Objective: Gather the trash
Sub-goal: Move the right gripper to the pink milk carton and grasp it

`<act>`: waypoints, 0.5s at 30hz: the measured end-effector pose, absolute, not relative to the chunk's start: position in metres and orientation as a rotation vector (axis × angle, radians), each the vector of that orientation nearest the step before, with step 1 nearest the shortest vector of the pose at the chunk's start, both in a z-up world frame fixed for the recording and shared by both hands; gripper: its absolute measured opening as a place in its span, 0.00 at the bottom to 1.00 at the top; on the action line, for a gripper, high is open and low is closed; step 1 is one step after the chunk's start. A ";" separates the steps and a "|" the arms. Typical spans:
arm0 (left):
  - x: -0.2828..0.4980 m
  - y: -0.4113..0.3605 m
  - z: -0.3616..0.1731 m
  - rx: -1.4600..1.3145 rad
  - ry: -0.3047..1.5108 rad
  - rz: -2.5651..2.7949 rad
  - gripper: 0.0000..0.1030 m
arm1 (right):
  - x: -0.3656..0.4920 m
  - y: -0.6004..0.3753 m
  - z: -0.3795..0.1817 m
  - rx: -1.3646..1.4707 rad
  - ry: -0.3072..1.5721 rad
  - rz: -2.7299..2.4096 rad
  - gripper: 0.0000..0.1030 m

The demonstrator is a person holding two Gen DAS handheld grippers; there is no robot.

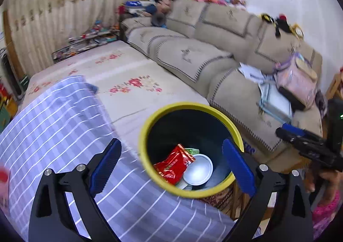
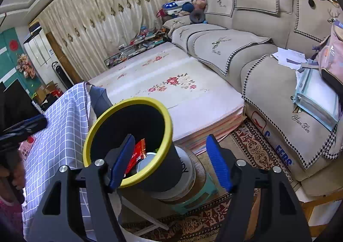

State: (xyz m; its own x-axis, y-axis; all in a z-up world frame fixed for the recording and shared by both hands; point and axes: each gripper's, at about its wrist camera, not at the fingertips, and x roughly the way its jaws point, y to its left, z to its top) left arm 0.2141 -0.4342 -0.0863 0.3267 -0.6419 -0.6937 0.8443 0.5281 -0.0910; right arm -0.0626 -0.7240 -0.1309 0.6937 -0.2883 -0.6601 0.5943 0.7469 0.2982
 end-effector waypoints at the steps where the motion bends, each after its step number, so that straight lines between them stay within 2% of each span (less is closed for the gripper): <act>1: 0.215 -0.421 -0.082 0.294 0.743 -0.978 0.93 | -0.060 -0.722 -0.130 0.525 0.630 -0.514 0.64; 15: 0.223 -0.150 -0.041 0.070 0.629 -0.567 0.95 | 0.048 -0.611 -0.095 0.341 0.667 -0.205 0.65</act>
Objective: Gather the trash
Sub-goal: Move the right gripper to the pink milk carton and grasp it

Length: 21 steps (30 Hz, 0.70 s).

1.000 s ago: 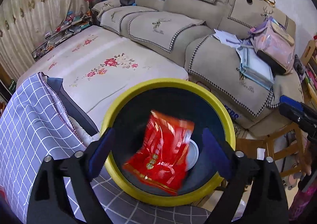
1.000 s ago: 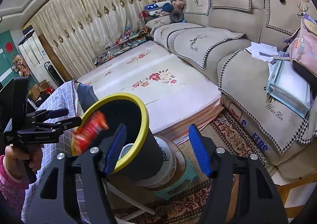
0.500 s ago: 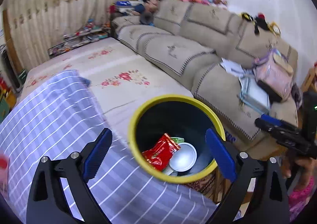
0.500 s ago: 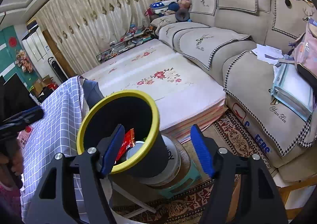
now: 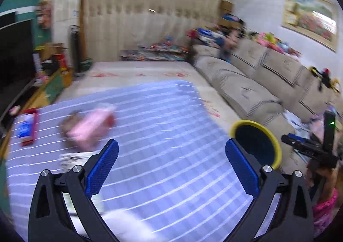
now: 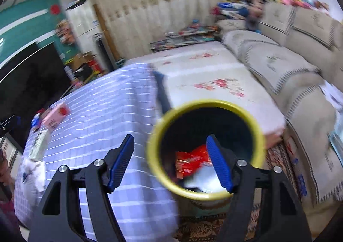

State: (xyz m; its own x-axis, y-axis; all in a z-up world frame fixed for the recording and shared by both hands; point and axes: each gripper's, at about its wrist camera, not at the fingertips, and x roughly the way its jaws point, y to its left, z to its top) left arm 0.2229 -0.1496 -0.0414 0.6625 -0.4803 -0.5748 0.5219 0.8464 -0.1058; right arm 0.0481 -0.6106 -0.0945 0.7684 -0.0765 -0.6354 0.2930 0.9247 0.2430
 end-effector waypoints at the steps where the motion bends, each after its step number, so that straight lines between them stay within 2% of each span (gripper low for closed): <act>1: 0.224 -0.134 -0.041 0.062 0.623 -0.539 0.95 | 0.060 -0.596 -0.090 0.322 0.666 -0.170 0.65; 13: 0.264 0.037 -0.080 -0.079 0.601 -0.206 0.95 | 0.185 -0.403 -0.072 0.126 0.733 0.188 0.65; 21: 0.284 0.054 -0.112 -0.108 0.617 -0.159 0.95 | 0.259 -0.312 -0.086 0.107 0.769 0.246 0.65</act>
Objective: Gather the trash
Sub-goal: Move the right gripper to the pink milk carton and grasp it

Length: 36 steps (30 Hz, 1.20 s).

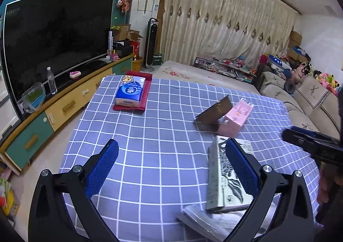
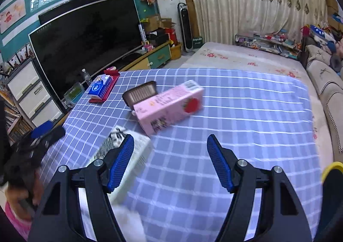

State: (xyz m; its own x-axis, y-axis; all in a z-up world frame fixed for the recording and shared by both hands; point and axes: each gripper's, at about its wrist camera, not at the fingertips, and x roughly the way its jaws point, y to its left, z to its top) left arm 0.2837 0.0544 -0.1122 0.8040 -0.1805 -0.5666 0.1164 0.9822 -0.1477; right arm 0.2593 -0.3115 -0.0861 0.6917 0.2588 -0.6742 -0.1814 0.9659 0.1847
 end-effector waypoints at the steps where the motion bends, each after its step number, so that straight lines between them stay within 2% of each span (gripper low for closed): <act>1: 0.284 0.054 -0.113 -0.108 0.612 -0.162 0.95 | 0.266 -0.305 -0.091 0.106 0.777 0.248 0.65; 12: 0.291 0.055 -0.123 -0.165 0.630 -0.188 0.95 | 0.326 -0.267 -0.123 0.024 0.857 0.170 0.65; 26: 0.285 0.043 -0.126 -0.142 0.645 -0.216 0.95 | 0.322 -0.379 -0.121 0.115 0.844 -0.071 0.66; 36: 0.286 0.043 -0.129 -0.150 0.652 -0.219 0.95 | 0.328 -0.348 -0.126 0.086 0.796 -0.042 0.66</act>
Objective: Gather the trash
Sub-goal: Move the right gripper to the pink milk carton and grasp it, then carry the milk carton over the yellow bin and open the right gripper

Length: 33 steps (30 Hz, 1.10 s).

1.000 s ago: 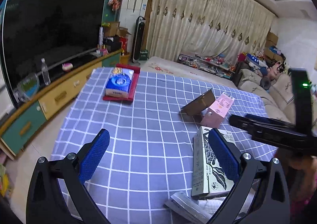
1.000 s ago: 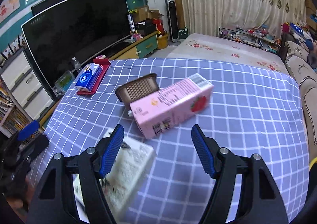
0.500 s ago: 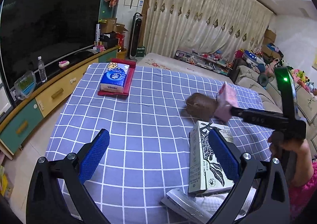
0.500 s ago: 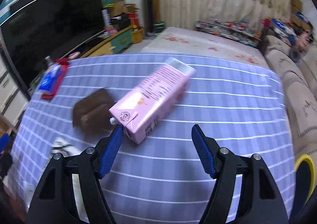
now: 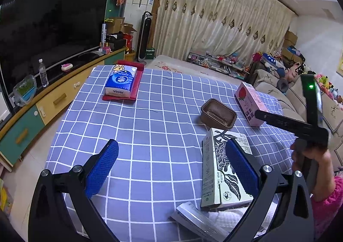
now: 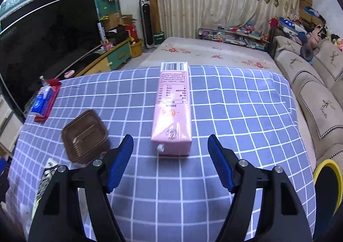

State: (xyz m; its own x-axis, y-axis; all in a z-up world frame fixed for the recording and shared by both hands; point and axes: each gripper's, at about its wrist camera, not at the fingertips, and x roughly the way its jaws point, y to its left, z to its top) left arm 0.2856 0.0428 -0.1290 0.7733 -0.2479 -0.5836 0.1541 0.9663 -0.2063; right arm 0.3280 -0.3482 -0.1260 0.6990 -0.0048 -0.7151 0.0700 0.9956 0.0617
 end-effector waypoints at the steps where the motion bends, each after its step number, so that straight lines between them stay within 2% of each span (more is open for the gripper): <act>1: 0.285 0.042 -0.129 -0.149 0.651 -0.220 0.95 | 0.332 -0.349 -0.129 0.092 0.800 -0.048 0.66; 9: 0.284 0.039 -0.129 -0.137 0.650 -0.226 0.95 | 0.350 -0.360 -0.146 0.190 0.828 -0.011 0.66; 12: 0.284 0.038 -0.130 -0.132 0.650 -0.223 0.95 | 0.353 -0.362 -0.146 0.189 0.828 -0.017 0.52; 13: 0.284 0.038 -0.130 -0.130 0.650 -0.222 0.95 | 0.354 -0.361 -0.146 0.182 0.828 -0.016 0.41; 14: 0.284 0.038 -0.130 -0.130 0.650 -0.222 0.95 | 0.354 -0.360 -0.145 0.170 0.827 -0.020 0.35; 23: 0.283 0.033 -0.131 -0.101 0.649 -0.220 0.95 | 0.311 -0.376 -0.109 0.150 0.748 -0.011 0.35; 33: 0.279 0.033 -0.127 -0.099 0.629 -0.231 0.95 | 0.210 -0.417 -0.092 0.161 0.720 0.021 0.35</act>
State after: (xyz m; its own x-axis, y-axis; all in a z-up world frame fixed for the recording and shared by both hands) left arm 0.2788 0.0329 -0.1269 0.7838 -0.2439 -0.5712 0.1841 0.9696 -0.1615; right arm 0.2104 -0.4168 -0.0925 0.7525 0.0747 -0.6544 0.0360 0.9874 0.1541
